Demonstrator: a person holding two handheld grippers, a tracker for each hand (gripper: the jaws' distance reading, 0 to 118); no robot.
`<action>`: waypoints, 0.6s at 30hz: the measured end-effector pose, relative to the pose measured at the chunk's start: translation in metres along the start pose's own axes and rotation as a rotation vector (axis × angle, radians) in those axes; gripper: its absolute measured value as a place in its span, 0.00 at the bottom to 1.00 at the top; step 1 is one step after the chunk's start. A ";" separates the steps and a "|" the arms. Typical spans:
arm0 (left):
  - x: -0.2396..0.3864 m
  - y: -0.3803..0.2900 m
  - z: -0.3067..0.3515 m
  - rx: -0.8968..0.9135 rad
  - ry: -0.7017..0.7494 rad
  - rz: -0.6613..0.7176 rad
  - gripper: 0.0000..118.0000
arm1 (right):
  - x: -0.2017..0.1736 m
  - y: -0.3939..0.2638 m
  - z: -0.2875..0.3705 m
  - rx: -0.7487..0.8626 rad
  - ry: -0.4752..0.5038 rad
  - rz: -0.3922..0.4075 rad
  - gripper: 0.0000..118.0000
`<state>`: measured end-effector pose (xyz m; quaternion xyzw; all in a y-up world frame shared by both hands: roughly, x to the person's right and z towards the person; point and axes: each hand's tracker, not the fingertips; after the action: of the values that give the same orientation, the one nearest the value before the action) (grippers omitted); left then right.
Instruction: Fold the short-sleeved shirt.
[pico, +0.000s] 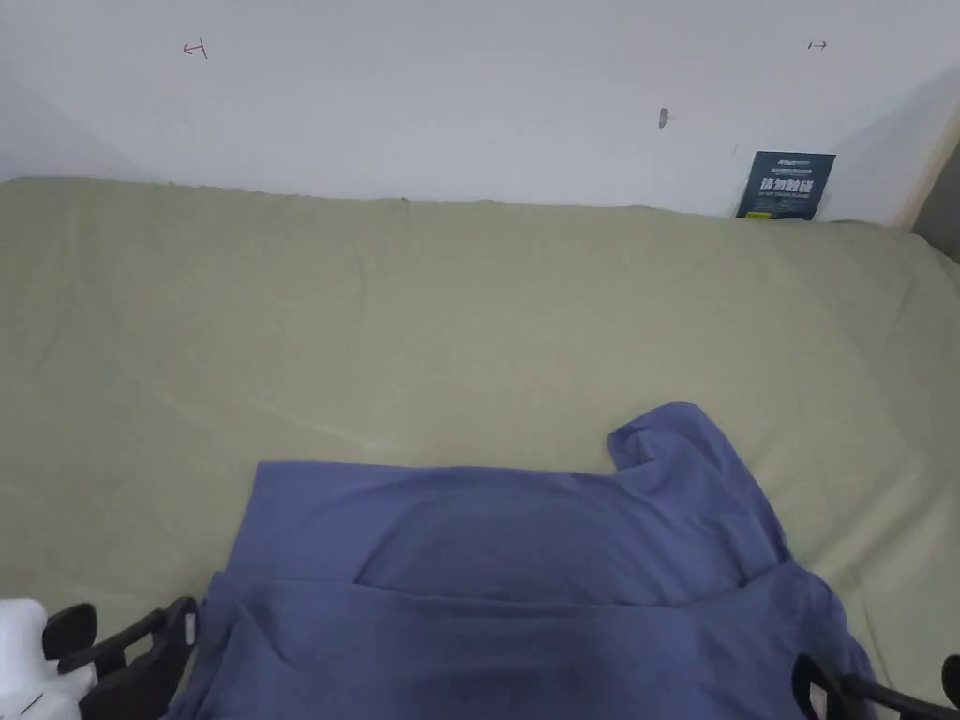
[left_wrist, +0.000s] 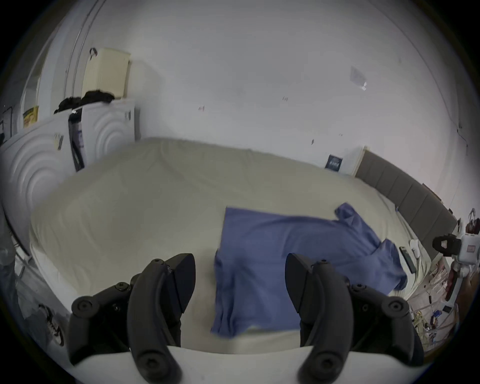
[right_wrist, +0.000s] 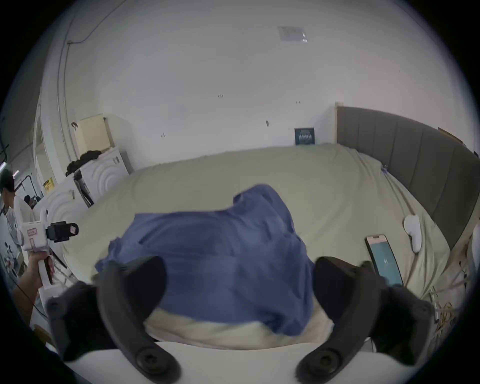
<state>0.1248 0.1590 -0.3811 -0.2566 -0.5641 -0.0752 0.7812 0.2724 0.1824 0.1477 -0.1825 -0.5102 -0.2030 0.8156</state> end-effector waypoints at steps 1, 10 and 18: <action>0.003 0.005 -0.005 -0.005 -0.018 -0.003 0.59 | -0.004 0.007 -0.002 0.012 0.011 -0.005 0.89; 0.016 0.041 -0.114 -0.114 0.005 -0.068 0.06 | -0.028 0.012 -0.042 0.011 0.011 0.038 0.07; -0.011 0.068 -0.270 -0.315 0.040 -0.075 0.11 | -0.021 0.003 -0.064 -0.063 -0.019 0.041 0.07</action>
<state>0.3758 0.0841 -0.4749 -0.3529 -0.5390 -0.1968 0.7391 0.3142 0.1556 0.1019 -0.2205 -0.5076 -0.2006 0.8084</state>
